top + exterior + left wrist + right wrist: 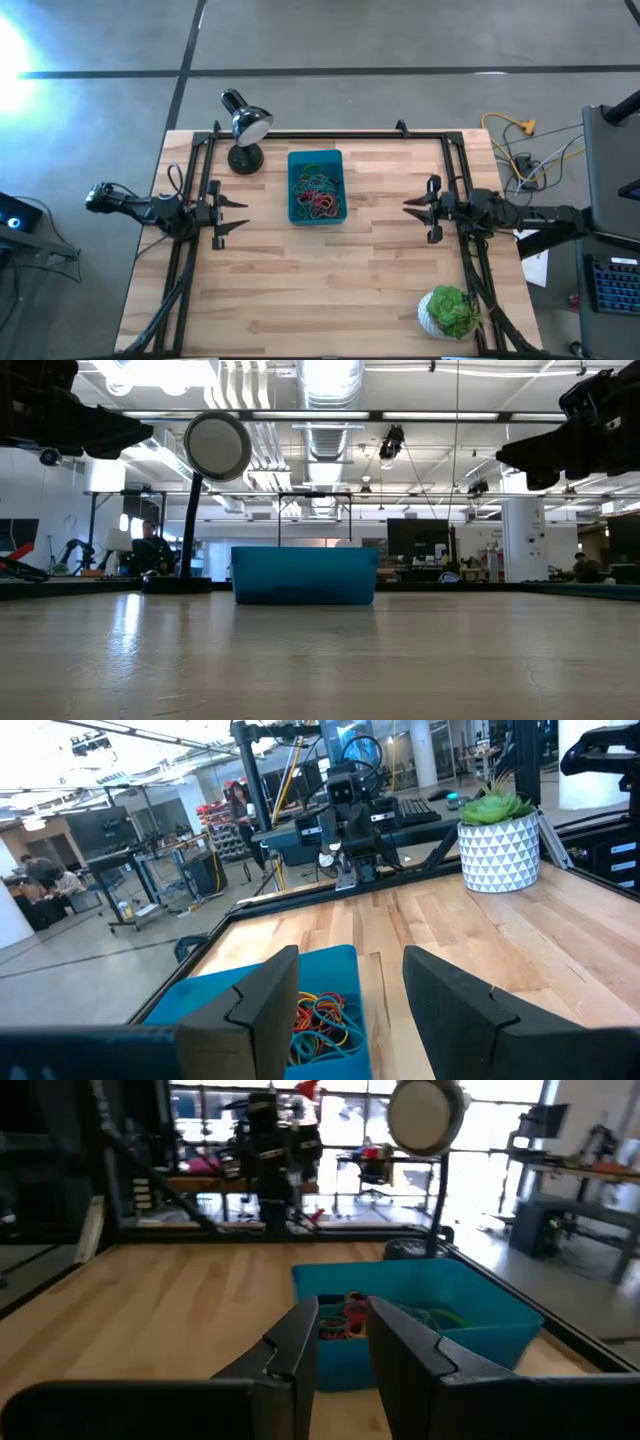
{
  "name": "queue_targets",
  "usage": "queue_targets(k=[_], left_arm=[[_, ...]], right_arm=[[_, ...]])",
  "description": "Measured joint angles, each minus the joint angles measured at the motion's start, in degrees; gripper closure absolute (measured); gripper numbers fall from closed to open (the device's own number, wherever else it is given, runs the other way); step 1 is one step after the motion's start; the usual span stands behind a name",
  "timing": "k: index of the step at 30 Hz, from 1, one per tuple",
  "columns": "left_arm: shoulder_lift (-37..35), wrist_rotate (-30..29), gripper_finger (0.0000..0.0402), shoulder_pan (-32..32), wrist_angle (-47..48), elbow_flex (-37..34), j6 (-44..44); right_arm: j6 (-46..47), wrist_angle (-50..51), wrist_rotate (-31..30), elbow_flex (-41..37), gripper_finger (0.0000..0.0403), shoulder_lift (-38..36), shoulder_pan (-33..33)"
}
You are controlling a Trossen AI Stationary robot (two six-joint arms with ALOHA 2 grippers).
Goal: Pick and place rubber bands into bin
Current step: Return to Home Position
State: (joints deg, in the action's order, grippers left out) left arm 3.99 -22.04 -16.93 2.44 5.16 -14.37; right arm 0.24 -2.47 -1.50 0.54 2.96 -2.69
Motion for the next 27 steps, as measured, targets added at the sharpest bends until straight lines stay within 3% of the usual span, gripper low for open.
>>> queue_targets(k=[8, 27], left_arm=[[0.0, 0.0, 0.0235, 0.0, 0.01, -0.02, -0.02], [-0.02, 0.02, 0.0235, 0.0, -1.02, -0.02, 0.04]], right_arm=[[1.19, 1.13, -4.45, 0.0, 0.0321, -1.12, 1.42], [2.79, 1.23, -3.45, 0.0, 0.0321, -0.99, 2.35]])
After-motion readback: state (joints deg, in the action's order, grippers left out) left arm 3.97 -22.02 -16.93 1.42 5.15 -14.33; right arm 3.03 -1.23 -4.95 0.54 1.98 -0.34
